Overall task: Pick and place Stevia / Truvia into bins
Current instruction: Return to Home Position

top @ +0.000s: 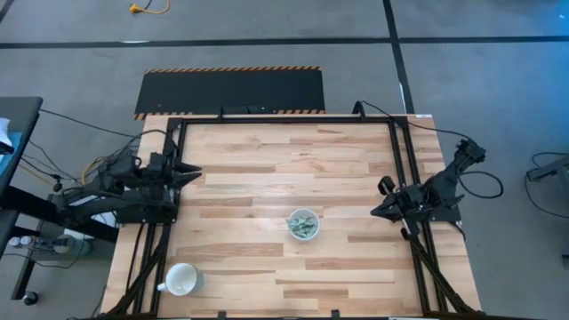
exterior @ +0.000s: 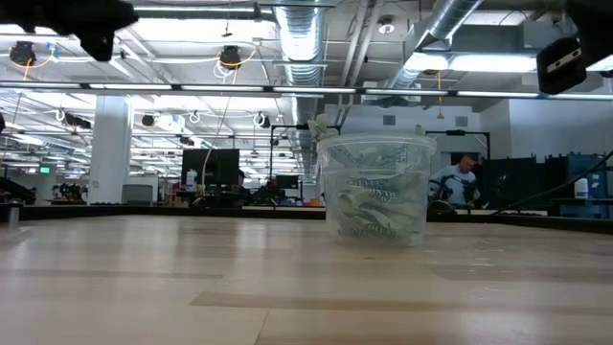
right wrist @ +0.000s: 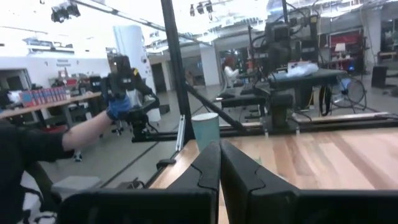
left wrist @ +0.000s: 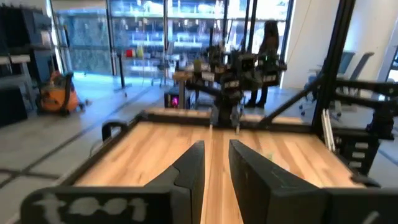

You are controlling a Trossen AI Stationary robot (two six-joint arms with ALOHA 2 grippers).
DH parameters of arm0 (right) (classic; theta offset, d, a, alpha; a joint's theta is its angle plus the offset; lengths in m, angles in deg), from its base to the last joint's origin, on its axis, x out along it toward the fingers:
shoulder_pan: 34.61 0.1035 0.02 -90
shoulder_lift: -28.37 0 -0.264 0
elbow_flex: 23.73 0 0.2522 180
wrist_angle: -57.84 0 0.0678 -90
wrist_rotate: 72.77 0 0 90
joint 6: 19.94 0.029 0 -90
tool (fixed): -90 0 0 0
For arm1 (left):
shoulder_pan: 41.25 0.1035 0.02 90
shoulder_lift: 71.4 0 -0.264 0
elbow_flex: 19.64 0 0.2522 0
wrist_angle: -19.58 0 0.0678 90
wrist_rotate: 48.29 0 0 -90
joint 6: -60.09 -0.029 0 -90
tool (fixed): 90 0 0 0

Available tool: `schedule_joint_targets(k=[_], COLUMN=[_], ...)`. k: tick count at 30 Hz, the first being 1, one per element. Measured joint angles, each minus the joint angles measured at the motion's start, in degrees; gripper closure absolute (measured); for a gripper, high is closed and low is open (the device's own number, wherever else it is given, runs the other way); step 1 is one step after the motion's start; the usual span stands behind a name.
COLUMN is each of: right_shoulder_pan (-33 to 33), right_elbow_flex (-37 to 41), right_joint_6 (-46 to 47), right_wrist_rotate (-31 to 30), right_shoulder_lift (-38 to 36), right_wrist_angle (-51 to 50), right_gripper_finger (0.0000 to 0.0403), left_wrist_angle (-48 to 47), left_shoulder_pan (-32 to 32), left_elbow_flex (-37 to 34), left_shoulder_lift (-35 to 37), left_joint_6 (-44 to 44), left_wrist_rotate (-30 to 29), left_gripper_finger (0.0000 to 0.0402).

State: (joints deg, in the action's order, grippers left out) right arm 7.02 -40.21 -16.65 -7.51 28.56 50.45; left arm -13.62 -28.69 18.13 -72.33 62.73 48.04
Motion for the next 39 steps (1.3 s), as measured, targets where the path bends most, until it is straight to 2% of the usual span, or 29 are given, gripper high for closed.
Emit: schedule_joint_targets(k=[8,14,17,24,34,39], right_shoulder_pan=[0.0,0.0,0.0,0.0,-1.0,-1.0], right_elbow_flex=[2.1,2.1,2.1,2.1,2.1,2.1], right_joint_6=[5.0,7.1,7.7,4.9,3.8,3.6], right_wrist_rotate=[1.1,7.6,9.9,9.9,9.8,9.8], right_shoulder_lift=[0.0,0.0,0.0,0.0,0.2,0.2], right_wrist_angle=[-0.3,0.1,0.0,-2.1,-3.9,-4.0], right_gripper_finger=[0.0403,0.0403,0.0403,0.0403,0.0403,0.0403], left_wrist_angle=[6.6,9.1,14.4,27.6,26.2,21.9], left_shoulder_pan=[0.0,0.0,0.0,0.0,0.0,0.0], left_elbow_flex=[-7.6,-11.4,-15.0,-23.1,-23.4,-23.4], left_shoulder_lift=[0.0,0.0,0.0,0.0,-0.1,-0.2], left_joint_6=[0.6,2.5,3.6,3.8,4.1,4.1], left_wrist_rotate=[0.0,0.4,1.0,0.9,-2.0,-2.8], left_gripper_finger=[0.034,0.034,0.034,0.034,0.034,0.034])
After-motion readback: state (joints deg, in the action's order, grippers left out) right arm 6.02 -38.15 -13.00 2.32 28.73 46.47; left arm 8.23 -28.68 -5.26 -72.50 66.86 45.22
